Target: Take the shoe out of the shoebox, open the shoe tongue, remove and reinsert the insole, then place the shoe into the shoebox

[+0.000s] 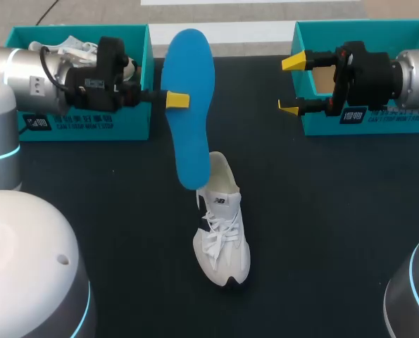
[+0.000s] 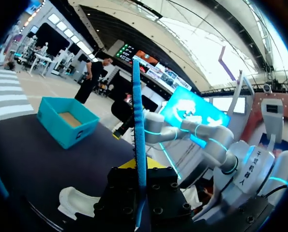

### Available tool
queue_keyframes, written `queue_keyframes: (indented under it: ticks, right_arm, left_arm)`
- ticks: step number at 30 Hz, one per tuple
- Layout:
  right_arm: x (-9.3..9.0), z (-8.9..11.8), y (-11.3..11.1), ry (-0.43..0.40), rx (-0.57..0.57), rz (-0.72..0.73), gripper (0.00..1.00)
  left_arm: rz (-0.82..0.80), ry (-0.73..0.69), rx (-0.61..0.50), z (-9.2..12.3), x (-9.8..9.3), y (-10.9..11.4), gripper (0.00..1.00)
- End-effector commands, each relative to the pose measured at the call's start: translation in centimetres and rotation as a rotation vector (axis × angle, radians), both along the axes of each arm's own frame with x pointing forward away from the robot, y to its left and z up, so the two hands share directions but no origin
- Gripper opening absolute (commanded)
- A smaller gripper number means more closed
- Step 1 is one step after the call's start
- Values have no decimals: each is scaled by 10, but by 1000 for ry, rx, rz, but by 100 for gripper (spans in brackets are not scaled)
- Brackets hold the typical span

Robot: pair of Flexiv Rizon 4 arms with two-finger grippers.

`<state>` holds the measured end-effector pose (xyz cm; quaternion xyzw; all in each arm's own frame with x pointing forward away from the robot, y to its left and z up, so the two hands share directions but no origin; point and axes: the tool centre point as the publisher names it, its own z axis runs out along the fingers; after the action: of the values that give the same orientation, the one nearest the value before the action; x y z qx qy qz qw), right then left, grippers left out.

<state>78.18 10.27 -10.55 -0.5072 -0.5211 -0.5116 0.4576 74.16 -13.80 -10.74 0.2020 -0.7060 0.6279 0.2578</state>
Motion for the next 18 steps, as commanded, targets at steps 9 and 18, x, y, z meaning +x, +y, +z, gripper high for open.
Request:
queue_keyframes:
  ticks: [9, 18]
  right_arm:
    - [0, 0, 1, 0, -1, -2, 100]
    - [0, 0, 1, 0, -1, -2, 100]
  left_arm:
    - [-34, 694, 29, -1, 4, 1, 0]
    - [-110, 684, 36, -7, 12, -4, 0]
